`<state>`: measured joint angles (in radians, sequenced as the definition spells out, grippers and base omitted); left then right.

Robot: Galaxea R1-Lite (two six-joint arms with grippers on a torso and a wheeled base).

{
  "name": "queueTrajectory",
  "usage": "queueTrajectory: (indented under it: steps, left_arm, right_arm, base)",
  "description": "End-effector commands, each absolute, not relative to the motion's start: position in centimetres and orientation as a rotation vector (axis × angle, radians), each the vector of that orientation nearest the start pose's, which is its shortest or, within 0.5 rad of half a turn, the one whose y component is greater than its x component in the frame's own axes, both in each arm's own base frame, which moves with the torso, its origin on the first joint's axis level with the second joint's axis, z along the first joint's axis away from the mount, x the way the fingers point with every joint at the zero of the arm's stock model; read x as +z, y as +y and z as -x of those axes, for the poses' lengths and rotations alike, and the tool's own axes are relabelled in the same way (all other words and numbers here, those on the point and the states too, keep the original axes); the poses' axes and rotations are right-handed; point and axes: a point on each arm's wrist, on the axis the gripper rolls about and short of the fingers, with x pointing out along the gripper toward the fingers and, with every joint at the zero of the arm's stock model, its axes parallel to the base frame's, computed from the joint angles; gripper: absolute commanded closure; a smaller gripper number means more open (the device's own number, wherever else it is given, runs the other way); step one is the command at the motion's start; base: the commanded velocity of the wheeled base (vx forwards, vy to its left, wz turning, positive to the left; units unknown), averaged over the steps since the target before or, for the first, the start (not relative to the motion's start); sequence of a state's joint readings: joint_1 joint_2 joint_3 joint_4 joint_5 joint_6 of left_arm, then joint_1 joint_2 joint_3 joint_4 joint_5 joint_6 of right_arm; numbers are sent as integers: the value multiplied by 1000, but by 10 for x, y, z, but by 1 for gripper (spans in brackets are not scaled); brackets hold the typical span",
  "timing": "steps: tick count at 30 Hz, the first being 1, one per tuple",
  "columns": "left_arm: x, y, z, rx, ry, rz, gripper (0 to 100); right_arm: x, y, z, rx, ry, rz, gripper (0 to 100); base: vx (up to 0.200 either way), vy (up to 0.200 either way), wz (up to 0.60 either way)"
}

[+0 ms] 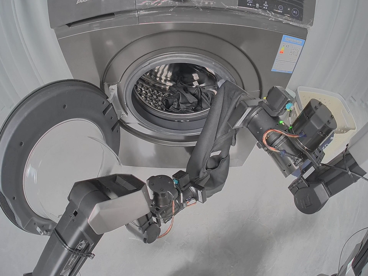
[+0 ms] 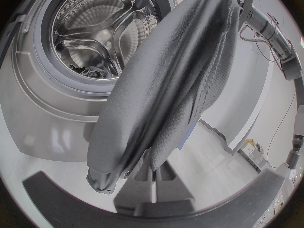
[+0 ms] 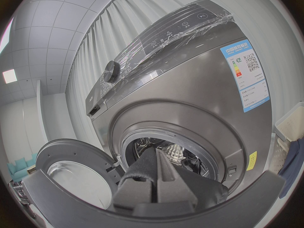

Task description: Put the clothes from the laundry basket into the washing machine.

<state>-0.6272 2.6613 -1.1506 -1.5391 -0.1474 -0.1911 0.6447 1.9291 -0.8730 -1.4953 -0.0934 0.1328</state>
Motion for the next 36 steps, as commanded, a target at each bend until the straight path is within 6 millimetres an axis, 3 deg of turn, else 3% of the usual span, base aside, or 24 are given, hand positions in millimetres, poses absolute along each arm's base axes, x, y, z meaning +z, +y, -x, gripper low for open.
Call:
queueTrajectory:
  steps: [1,9,13,15,17,23,26,36]
  left_arm:
    - [-14,-264,-365,-768,25,194,100]
    - [48,-227,-314,-761,56,156,100]
    - [84,-185,-273,-717,69,139,100]
    - [91,-177,-266,-703,64,142,100]
    - [111,-147,-250,-652,34,145,100]
    - [136,-105,-231,-555,-35,160,100]
    - [151,-90,-233,-520,-101,162,100]
    - [190,-87,-232,-525,-270,176,100]
  right_arm:
    - [208,206,-282,563,-375,-284,100]
    - [203,201,-287,541,-356,-272,100]
    - [198,193,-290,518,-341,-261,100]
    - [196,191,-290,513,-333,-257,100]
    - [189,184,-289,505,-306,-242,100]
    - [190,172,-283,488,-297,-235,100]
    - [187,169,-276,495,-281,-230,100]
    - [182,149,-274,474,-262,-209,100]
  base:
    - [0,0,0]
    - [0,0,0]
    - [0,0,0]
    - [0,0,0]
    - [0,0,0]
    - [0,0,0]
    - [0,0,0]
    - [0,0,0]
